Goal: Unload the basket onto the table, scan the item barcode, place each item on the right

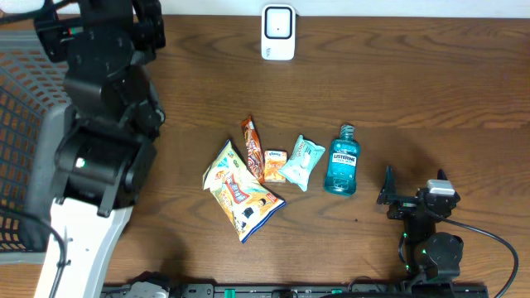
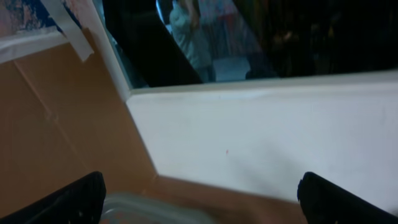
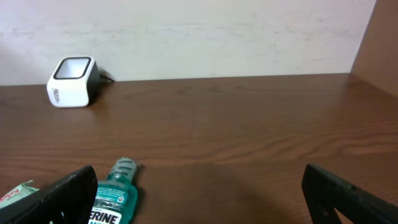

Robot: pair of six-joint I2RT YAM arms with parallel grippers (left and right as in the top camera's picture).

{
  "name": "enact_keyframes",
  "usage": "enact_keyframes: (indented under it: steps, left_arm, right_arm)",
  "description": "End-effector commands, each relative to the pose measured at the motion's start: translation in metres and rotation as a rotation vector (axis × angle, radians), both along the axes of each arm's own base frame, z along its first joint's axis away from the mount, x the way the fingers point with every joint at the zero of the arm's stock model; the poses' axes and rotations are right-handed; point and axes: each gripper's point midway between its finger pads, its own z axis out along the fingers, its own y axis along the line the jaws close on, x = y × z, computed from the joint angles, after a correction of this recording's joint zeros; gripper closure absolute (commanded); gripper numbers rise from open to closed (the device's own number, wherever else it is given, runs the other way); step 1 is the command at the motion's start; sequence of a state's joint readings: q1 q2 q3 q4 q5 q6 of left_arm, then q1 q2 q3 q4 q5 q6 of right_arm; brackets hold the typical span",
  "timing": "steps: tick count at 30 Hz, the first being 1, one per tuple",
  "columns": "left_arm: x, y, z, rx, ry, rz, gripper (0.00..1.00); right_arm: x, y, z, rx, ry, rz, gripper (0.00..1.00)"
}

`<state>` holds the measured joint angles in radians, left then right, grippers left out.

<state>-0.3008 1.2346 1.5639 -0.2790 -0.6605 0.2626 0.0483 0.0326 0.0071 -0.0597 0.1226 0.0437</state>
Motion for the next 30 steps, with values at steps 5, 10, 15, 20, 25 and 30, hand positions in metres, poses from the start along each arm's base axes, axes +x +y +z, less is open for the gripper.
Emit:
enact_keyframes:
  steps: [5, 10, 15, 20, 25, 30]
  left_arm:
    - [-0.051, -0.010, 0.013, 0.009, 0.014, -0.178, 0.02]
    - [-0.100, -0.013, 0.031, -0.081, -0.076, -0.291, 0.02]
    - [-0.154, -0.021, 0.044, -0.189, -0.190, -0.445, 0.02]
    - [-0.203, -0.012, 0.053, -0.246, -0.313, -0.491, 0.02]
    - [-0.236, 0.006, 0.064, -0.310, -0.445, -0.442, 0.02]
    - [-0.255, 0.016, 0.066, -0.301, -0.490, -0.381, 0.02]
  right_arm:
    - [0.000, 0.001, -0.002, -0.008, 0.006, 0.006, 0.01]
    - [0.000, 0.001, -0.002, -0.008, 0.006, 0.006, 0.01]
    - [0.000, 0.001, -0.002, -0.008, 0.006, 0.006, 0.01]
    - [0.000, 0.001, -0.002, -0.008, 0.006, 0.006, 0.01]
    - [0.000, 0.001, -0.002, -0.008, 0.006, 0.006, 0.01]
    - [0.000, 0.001, -0.002, -0.008, 0.006, 0.006, 0.01]
